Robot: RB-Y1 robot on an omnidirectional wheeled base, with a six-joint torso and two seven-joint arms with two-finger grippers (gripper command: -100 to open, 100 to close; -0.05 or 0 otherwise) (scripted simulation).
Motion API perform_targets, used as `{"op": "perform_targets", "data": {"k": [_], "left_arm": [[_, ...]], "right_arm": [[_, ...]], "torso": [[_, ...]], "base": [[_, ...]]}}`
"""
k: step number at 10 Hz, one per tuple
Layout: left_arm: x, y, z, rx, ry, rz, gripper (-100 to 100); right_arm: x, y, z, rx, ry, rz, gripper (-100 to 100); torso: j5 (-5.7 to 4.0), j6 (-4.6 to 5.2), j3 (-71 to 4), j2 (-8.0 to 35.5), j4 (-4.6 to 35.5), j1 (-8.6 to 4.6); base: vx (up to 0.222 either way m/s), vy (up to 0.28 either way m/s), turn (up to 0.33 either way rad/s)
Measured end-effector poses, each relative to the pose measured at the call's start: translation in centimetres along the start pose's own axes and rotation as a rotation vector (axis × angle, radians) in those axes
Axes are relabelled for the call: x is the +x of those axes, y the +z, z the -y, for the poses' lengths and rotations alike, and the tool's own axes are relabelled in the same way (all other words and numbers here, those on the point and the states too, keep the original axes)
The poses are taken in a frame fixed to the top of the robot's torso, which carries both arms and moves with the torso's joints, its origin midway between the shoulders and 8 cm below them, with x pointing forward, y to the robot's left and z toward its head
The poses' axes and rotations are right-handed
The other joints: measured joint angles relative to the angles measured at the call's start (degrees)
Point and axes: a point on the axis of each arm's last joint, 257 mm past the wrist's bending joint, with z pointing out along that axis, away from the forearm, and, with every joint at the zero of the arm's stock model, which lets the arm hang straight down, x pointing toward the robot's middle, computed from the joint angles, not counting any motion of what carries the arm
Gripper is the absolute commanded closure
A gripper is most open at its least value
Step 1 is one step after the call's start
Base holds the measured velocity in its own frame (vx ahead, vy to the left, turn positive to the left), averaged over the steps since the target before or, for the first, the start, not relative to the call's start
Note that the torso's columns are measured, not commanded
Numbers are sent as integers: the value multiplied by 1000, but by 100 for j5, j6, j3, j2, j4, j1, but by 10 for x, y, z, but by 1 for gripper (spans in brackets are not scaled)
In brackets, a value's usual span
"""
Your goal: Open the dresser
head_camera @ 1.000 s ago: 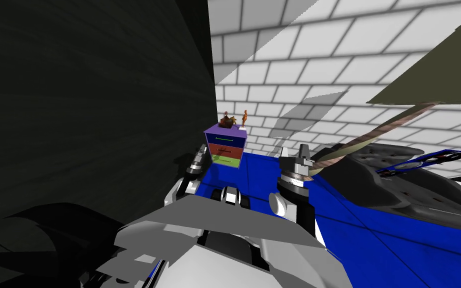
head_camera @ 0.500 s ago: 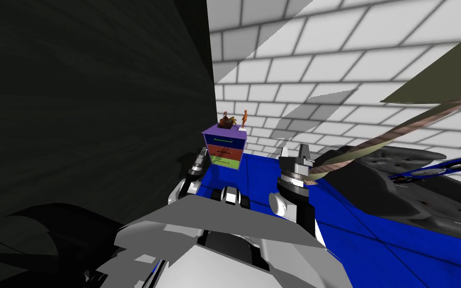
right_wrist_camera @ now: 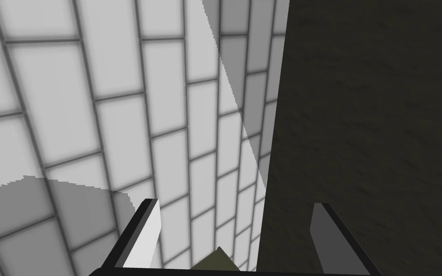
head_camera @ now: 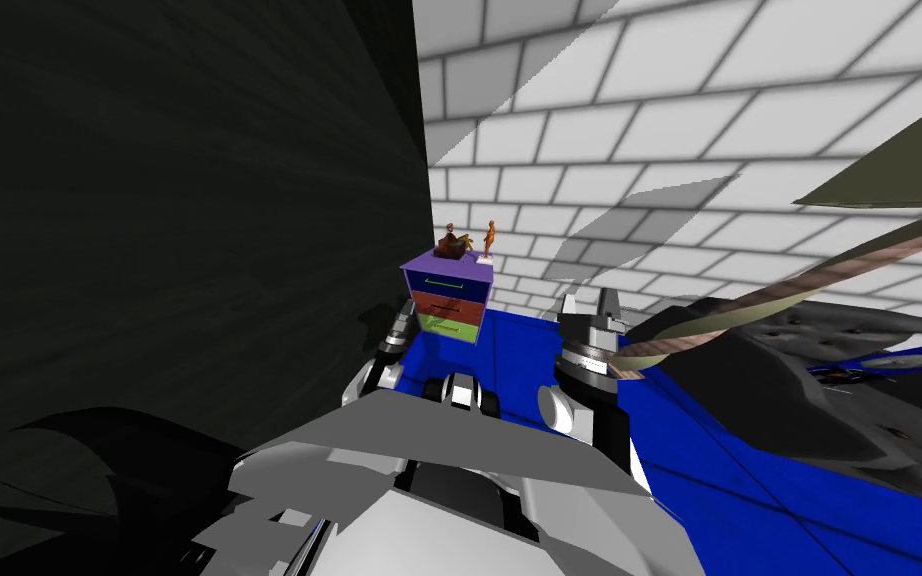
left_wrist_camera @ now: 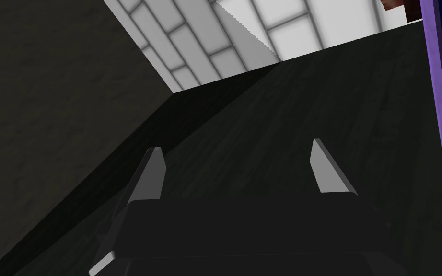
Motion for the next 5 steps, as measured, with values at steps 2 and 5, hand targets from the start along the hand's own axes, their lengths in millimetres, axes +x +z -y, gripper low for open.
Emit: {"op": "perform_targets", "data": {"k": [2, 5], "left_arm": [[3, -6, -8, 1, 1, -1, -100], [7, -14, -17, 3, 1, -2, -100]], "right_arm": [[0, 0, 0, 0, 0, 0, 0], [0, 0, 0, 0, 0, 0, 0]], "torso": [[-1, 0, 3, 3, 2, -5], [1, 0, 2, 4, 1, 2]], "base": [[95, -51, 29], [90, -27, 32]]}}
